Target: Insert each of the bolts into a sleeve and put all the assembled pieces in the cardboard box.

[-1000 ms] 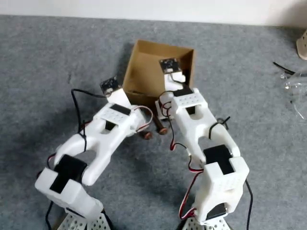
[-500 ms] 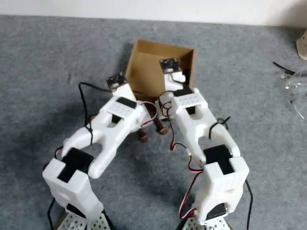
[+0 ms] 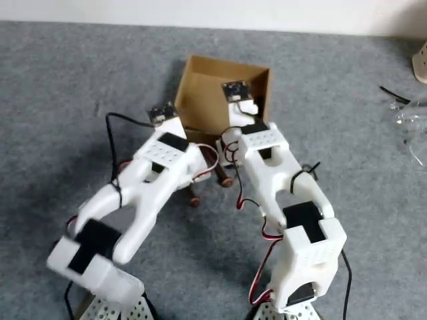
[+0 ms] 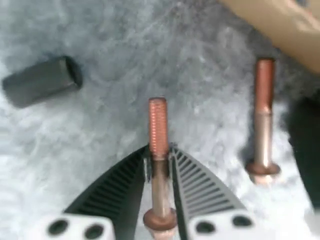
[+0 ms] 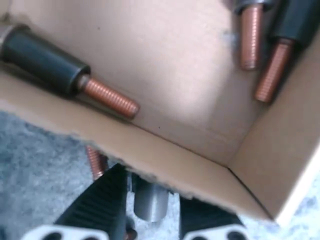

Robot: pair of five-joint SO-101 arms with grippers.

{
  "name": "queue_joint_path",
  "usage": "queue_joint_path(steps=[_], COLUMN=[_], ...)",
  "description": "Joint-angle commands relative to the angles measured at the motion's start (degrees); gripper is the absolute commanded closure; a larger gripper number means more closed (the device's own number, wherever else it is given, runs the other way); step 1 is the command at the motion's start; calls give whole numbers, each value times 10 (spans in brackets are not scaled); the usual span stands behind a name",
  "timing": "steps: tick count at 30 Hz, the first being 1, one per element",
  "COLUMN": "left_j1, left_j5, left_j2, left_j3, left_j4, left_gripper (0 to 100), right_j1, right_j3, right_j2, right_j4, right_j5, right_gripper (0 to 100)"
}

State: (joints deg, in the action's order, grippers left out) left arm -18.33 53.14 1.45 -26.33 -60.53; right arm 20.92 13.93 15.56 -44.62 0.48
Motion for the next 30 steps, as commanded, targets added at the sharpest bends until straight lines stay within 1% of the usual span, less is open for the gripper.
queue_joint_path(steps=[1, 6, 9, 11, 14, 20, 24, 26, 30], left_j1=[5, 42, 54, 58, 57, 58, 58, 58, 55], left_j5=[-56, -213, -313, -396, -566, -968, -1189, -1272, -1364], left_j2=[-86, -138, -158, -169, -189, -211, -211, -211, -211], left_j3=[7, 4, -24, -47, -80, -156, -215, -240, -266], left_j4=[-40, -85, -77, -60, -37, -22, -24, -24, -56], left_gripper=[996, 996, 996, 996, 996, 996, 996, 996, 996], right_j1=[-10, -10, -10, -10, -10, -11, -11, -11, -11], right_j3=[-7, -7, -7, -7, -6, -6, -6, -6, -6], right_j2=[-39, -42, -43, -43, -44, -44, -44, -44, -44], right_j4=[33, 31, 31, 31, 31, 31, 30, 30, 30], right_j5=[-1, -1, -1, -1, -1, -1, -1, -1, -1], right_gripper=[995, 995, 995, 995, 995, 995, 995, 995, 995])
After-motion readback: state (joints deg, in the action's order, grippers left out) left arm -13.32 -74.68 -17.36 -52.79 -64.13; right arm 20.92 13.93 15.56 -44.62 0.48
